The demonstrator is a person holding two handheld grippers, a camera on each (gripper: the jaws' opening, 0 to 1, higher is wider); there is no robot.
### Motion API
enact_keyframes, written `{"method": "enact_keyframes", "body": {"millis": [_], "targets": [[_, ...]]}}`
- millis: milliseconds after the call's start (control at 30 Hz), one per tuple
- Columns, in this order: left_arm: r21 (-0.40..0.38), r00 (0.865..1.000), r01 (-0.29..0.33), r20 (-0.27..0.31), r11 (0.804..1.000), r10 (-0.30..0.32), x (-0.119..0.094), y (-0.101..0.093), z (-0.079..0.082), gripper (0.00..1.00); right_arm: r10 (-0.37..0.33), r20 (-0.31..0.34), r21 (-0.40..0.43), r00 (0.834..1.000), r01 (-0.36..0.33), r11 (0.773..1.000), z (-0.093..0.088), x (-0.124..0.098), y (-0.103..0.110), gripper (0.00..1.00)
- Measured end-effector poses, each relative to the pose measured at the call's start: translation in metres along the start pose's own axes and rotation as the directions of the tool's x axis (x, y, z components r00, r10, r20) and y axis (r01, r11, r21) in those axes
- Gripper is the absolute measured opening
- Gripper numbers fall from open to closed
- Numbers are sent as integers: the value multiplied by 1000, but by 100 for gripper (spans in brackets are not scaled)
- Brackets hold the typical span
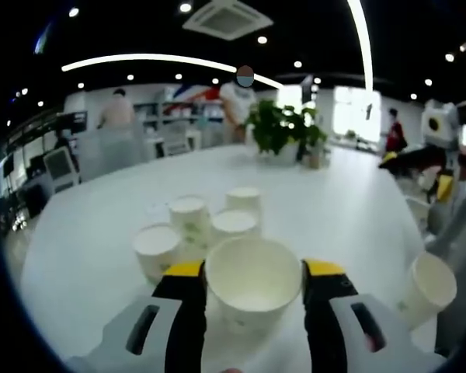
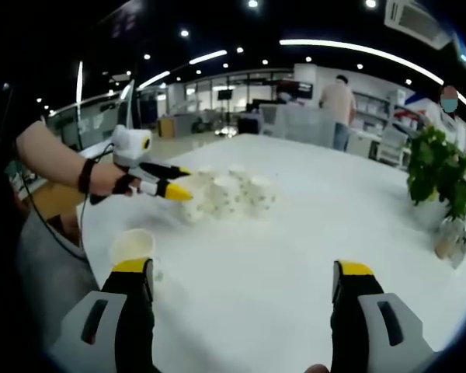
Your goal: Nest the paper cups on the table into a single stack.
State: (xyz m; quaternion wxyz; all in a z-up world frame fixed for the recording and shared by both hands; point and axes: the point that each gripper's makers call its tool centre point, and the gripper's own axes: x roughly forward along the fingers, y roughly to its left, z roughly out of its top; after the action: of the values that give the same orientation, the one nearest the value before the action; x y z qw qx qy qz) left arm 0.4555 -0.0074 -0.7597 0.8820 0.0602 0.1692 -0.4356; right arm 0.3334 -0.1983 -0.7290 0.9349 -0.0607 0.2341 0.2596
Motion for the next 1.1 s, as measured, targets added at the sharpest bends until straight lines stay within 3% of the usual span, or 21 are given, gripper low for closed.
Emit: {"method": "enact_keyframes", "body": {"millis": [367, 633, 833, 967, 1100], "targets": [[45, 1000, 1, 16, 999, -1, -17, -9, 25, 46, 4, 39, 3, 999, -4, 1000, 8, -4, 3, 94], [58, 999, -1, 54, 998, -3, -39, -13, 54, 46, 19, 61, -3, 998, -19, 1000, 12, -10, 13, 93], [86, 996, 38, 71, 996, -44, -47, -21, 83, 46, 16, 70, 3, 997, -16, 1000, 10, -13, 20, 93], [104, 991, 60, 111, 993, -71, -52, -26, 111, 46, 12, 83, 1, 996, -12, 1000, 14, -16, 26, 93], [136, 981, 128, 129, 982, -146, -56, -43, 139, 46, 10, 84, -7, 996, -9, 1000, 14, -15, 30, 92]]}}
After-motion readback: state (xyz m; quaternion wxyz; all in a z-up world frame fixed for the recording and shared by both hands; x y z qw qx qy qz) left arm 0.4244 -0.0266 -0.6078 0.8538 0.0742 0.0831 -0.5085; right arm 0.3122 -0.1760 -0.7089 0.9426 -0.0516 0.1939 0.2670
